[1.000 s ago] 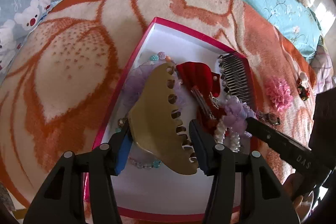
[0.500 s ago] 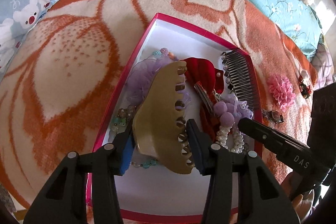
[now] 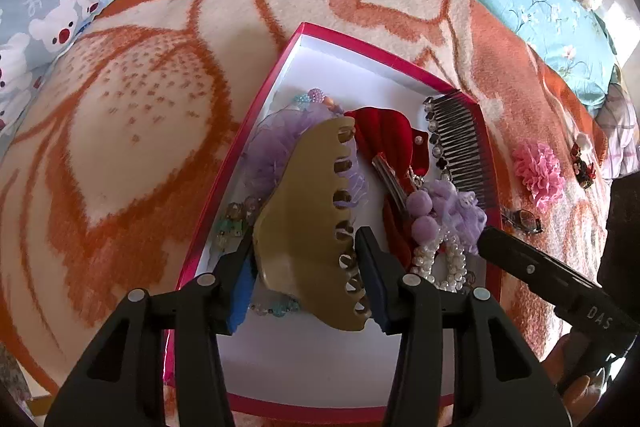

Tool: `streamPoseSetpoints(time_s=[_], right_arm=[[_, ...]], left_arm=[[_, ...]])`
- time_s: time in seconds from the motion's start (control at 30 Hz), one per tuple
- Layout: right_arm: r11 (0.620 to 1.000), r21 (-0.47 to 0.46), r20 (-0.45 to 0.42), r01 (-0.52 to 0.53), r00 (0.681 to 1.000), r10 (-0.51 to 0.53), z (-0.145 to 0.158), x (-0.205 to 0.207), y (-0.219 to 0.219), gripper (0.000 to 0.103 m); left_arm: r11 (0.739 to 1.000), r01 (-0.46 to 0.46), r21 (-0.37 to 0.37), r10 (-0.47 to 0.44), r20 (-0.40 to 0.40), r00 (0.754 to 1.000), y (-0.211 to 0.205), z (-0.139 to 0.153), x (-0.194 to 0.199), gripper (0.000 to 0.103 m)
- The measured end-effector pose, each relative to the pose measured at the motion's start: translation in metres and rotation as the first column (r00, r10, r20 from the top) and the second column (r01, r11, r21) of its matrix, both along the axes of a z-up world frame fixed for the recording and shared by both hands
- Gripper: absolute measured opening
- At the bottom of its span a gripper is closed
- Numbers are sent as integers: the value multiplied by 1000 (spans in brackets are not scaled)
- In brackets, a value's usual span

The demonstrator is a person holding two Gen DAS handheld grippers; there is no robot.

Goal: Organize jewelry
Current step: 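Carry claw clip and lilac scrunchie into the box and open both tools, then move both tools back toward the wristwatch and pink flower clip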

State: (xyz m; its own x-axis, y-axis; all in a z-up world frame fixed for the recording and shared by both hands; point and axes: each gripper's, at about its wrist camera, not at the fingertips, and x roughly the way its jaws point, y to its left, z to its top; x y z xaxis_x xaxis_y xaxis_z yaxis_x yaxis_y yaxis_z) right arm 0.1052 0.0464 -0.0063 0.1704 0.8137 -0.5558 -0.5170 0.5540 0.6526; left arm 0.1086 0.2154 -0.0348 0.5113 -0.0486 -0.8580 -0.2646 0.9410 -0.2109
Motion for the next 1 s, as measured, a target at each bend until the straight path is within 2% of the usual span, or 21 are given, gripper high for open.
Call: streamPoseSetpoints(time_s=[0.13, 0.33, 0.4, 0.63, 0.77, 1.0], right_arm=[[1000, 14, 3, 4, 1000, -4, 5, -3, -5, 30], [999, 35, 17, 21, 1000, -21, 15, -9, -21, 30], [999, 40, 23, 33, 999, -34, 18, -10, -29, 32], [995, 48, 32, 82, 996, -84, 24, -14, -62, 37], [993, 41, 29, 114, 993, -116, 22, -15, -82, 40], [983, 29, 6, 182, 983, -182, 12, -14, -117, 40]], left_arm=[[1000, -3, -1, 3, 5, 1000, -1, 3, -3, 58], [1000, 4, 4, -4, 10, 1000, -6, 10, -9, 60], [1000, 0, 4, 0, 19, 1000, -6, 14, -12, 66], [1000, -9, 5, 9, 43, 999, -12, 24, -24, 66], [1000, -23, 2, 23, 56, 998, -14, 29, -32, 70], [1000, 1, -20, 1, 77, 997, -26, 39, -39, 70]])
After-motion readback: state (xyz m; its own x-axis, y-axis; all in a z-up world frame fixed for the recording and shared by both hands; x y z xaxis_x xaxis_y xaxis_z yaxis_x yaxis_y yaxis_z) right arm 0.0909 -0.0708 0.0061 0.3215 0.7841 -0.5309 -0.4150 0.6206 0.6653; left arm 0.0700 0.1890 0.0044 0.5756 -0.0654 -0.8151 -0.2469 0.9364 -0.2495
